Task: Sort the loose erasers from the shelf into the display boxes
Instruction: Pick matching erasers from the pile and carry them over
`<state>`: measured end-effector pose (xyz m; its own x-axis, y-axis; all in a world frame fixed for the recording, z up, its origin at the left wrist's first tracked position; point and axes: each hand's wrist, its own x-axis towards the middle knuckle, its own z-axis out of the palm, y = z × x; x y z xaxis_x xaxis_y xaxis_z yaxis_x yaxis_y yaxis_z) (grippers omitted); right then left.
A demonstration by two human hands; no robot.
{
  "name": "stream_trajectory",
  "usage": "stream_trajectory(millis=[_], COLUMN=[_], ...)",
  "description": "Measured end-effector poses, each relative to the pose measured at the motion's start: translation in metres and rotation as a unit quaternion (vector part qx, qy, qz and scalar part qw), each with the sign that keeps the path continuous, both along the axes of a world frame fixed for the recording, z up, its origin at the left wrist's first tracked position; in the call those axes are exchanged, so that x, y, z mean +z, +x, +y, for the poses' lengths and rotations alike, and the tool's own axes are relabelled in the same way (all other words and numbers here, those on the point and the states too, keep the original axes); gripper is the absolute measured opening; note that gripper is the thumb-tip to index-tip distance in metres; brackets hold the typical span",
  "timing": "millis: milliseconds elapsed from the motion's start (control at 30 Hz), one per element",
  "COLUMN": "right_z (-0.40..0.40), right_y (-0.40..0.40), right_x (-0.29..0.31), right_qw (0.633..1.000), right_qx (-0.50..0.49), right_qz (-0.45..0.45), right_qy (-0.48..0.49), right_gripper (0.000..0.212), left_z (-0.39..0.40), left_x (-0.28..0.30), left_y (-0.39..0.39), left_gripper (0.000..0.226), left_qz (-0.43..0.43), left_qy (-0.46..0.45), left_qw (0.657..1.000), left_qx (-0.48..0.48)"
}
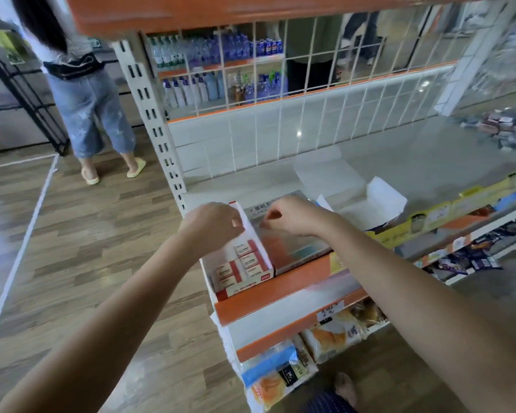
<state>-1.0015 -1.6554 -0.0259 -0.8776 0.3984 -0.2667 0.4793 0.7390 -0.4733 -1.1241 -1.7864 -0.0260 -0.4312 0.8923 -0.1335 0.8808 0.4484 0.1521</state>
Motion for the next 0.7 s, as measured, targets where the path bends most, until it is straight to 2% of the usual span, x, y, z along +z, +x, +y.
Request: stream_trajectory(millis=[33, 133, 300, 533, 700], right_z=[0.007, 0.038, 0.104, 0.204, 0.285], right_y=[0.004, 0.015, 0.067, 0.211, 0.327], right_x=[0.006, 0.022, 0.032, 0.042, 0.045], right_qw=[1.000, 0.993, 0.978, 0.955, 0.938], right_qx=[-0.008, -0.018, -0.045, -0.145, -0.224], right_qz=[0.027, 0.070, 0.050, -0.010, -0.046], right_qy=[0.011, 0.095, 0.199, 0.257, 0.259], right_gripper=[0.018, 0.031, 0.044, 0.047, 0.046], left_z=[0.005, 0.031, 0.109, 0.256, 0.359], left_x=[0.007, 0.025, 0.043, 0.052, 0.044], left_y=[0.000, 0.009, 0.069, 0.202, 0.299], left_gripper=[0.022, 0.020, 0.037, 0.043, 0.043], left_qz=[0.018, 0.062, 0.122, 0.137, 0.079], left_qy=[0.017, 0.054, 0.068, 0.063, 0.071], left_qw=[1.000, 0.997, 0.988, 0.970, 0.966], left_qx=[0.008, 0.001, -0.071, -0.190, -0.237])
